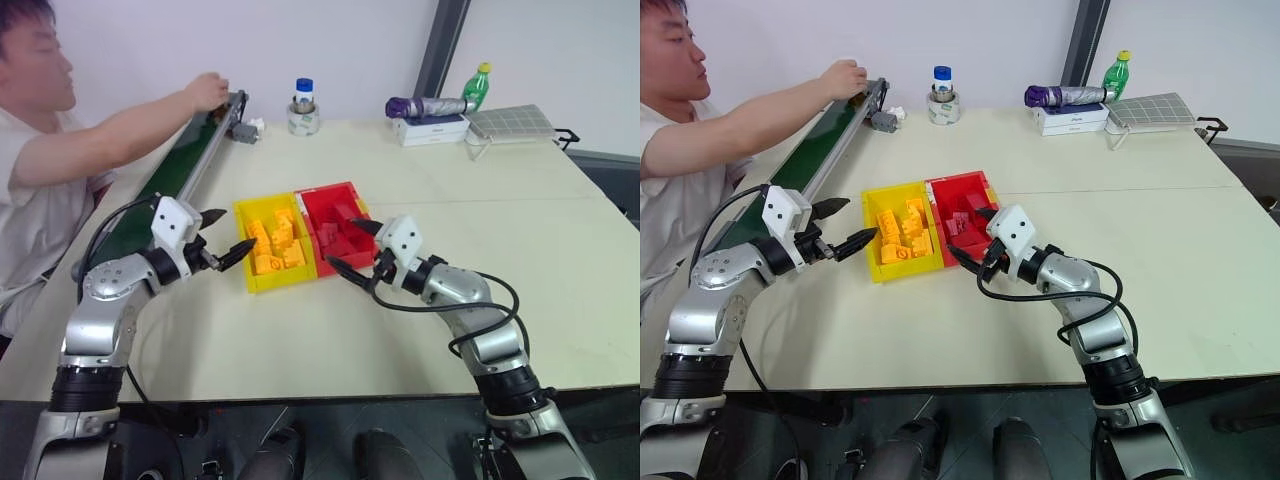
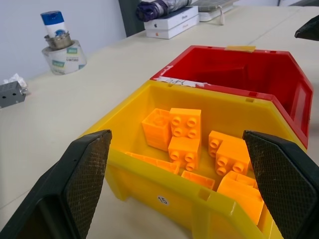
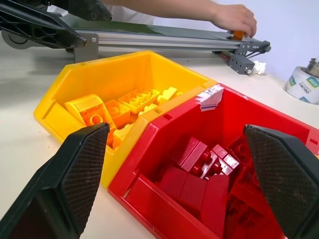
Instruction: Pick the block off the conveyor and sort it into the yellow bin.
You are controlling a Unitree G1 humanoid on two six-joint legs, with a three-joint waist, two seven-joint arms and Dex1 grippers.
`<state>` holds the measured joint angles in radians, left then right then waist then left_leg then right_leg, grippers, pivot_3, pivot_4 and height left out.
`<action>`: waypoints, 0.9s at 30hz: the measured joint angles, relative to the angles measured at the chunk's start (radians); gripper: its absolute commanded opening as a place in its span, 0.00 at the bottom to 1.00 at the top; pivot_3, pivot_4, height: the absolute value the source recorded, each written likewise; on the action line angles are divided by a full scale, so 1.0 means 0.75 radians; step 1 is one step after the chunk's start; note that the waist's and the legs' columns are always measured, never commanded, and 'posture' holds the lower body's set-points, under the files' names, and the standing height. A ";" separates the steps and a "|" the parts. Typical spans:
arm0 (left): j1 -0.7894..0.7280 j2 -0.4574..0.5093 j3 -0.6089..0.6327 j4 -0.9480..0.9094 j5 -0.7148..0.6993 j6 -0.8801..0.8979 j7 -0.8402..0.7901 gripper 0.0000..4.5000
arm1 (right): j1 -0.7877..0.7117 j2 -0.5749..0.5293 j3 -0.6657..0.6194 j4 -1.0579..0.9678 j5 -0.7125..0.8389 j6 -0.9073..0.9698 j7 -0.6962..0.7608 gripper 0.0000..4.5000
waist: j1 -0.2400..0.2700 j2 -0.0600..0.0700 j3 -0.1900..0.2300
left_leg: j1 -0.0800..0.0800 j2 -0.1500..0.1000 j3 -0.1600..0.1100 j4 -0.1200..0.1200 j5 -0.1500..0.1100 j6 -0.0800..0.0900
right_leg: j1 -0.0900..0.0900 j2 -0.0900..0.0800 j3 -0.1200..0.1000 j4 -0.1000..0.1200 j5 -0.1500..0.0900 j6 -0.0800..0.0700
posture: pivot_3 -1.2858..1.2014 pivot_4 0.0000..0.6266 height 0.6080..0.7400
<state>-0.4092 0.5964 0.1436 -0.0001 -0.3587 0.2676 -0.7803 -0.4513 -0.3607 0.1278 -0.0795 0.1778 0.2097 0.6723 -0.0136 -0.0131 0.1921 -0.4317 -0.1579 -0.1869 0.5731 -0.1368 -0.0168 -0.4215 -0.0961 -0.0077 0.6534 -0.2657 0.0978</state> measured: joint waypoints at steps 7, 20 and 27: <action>0.002 -0.007 0.014 -0.003 -0.034 0.003 0.001 0.99 | 0.000 -0.001 0.001 0.000 -0.008 -0.002 0.002 1.00 | 0.000 0.000 0.000 | 0.000 0.000 0.000 0.000 0.000 0.000 | 0.000 0.000 0.000 0.000 0.000 0.000 | 0.52 0.24 1.00; 0.298 -0.030 0.302 -0.190 -0.144 0.011 0.157 0.99 | -0.004 -0.005 0.005 0.010 -0.008 -0.015 0.027 1.00 | 0.000 0.000 0.000 | 0.000 0.003 0.005 0.000 -0.001 0.001 | -0.002 0.002 0.004 0.000 0.000 -0.002 | 0.52 0.24 1.00; 0.377 -0.062 0.524 -0.103 -0.061 -0.086 0.434 0.99 | -0.032 0.001 0.008 0.043 0.000 -0.026 0.063 1.00 | 0.003 -0.001 0.000 | 0.000 0.005 0.008 0.001 -0.001 0.001 | -0.001 0.002 0.004 0.000 0.001 -0.005 | 0.52 0.24 1.00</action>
<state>-0.1263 0.5500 0.5367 -0.0777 -0.4043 0.2035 -0.4548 -0.4755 -0.3599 0.1335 -0.0474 0.1776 0.1902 0.7194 -0.0115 -0.0136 0.1918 -0.4317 -0.1544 -0.1808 0.5739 -0.1373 -0.0162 -0.4225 -0.0945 -0.0048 0.6532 -0.2651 0.0943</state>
